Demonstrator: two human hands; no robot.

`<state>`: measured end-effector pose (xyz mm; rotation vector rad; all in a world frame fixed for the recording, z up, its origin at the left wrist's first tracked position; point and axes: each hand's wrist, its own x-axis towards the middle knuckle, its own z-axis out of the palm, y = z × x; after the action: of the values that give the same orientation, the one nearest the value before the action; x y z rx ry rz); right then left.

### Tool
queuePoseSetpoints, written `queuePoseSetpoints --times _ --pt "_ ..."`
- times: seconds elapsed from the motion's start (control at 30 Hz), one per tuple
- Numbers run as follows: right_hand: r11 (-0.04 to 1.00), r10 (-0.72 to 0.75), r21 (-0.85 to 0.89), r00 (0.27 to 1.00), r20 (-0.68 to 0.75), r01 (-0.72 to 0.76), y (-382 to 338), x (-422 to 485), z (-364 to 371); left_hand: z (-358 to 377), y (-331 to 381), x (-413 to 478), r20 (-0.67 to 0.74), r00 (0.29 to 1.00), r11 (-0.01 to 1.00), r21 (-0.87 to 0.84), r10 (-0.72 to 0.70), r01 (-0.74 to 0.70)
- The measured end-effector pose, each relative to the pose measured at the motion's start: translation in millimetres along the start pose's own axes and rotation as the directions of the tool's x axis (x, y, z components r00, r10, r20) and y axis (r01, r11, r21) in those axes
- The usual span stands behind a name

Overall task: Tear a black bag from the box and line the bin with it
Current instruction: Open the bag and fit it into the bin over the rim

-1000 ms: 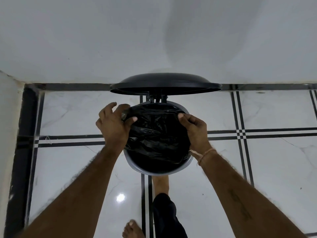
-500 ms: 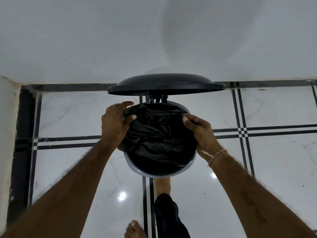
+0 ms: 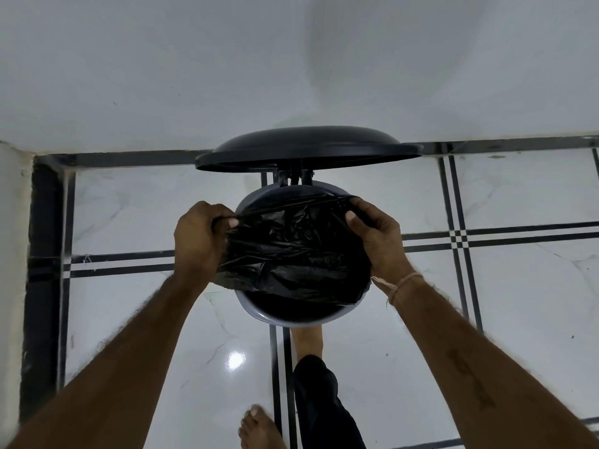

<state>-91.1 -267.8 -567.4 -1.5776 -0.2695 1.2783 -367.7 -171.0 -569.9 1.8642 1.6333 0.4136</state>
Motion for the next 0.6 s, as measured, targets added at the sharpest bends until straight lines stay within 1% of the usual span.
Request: queuePoseSetpoints --times 0.03,0.07,0.1,0.13,0.17,0.2,0.23,0.3,0.37,0.4,0.47,0.6 --pt "1.0 -0.007 -0.025 1.0 -0.012 0.007 -1.5 1.2 -0.2 -1.3 2.7 -3.9 -0.004 1.0 1.0 0.005 0.012 -0.012" --pt "0.998 -0.017 -0.058 1.0 -0.023 0.015 -2.5 2.6 0.0 -0.8 3.7 -7.5 -0.003 1.0 1.0 -0.023 -0.007 0.007" --pt "0.996 -0.022 -0.092 0.999 -0.033 0.019 -2.6 4.4 -0.3 0.7 3.6 -10.6 0.018 0.997 0.992 -0.103 -0.075 0.076" --pt "0.992 -0.029 -0.127 0.999 -0.036 0.024 -2.8 5.7 -1.0 2.8 4.0 -12.9 0.065 0.984 0.958 -0.225 -0.168 0.179" --pt "0.986 -0.041 -0.161 0.999 -0.032 0.036 -3.1 7.1 -1.5 5.9 4.5 -14.6 0.122 0.96 0.899 -0.339 -0.251 0.278" --pt "0.979 -0.056 -0.199 0.998 -0.022 0.05 -3.0 8.7 -2.2 9.1 4.9 -15.9 0.16 0.938 0.839 -0.419 -0.309 0.348" --pt "0.969 -0.071 -0.238 0.997 -0.012 0.066 -2.6 10.3 -2.1 12.2 4.9 -16.1 0.167 0.924 0.806 -0.453 -0.344 0.381" --pt "0.932 -0.119 -0.344 0.993 0.007 0.114 -2.3 15.5 -1.2 18.2 8.4 -13.4 0.134 0.913 0.79 -0.464 -0.384 0.4" --pt "0.872 -0.165 -0.463 0.986 0.031 0.161 -2.7 23.2 2.5 23.6 14.4 -5.9 0.068 0.909 0.809 -0.434 -0.41 0.397" --pt "0.853 -0.174 -0.495 0.984 0.027 0.164 -3.9 27.6 4.3 26.5 17.3 -0.6 0.028 0.907 0.819 -0.418 -0.421 0.393" --pt "0.848 -0.164 -0.51 0.986 0.005 0.144 -8.5 36.4 9.1 30.0 22.3 11.0 -0.031 0.895 0.825 -0.404 -0.445 0.396" --pt "0.855 -0.128 -0.506 0.992 0.001 0.111 -16.6 60.1 10.3 34.5 22.2 30.8 -0.039 0.871 0.787 -0.45 -0.49 0.422"
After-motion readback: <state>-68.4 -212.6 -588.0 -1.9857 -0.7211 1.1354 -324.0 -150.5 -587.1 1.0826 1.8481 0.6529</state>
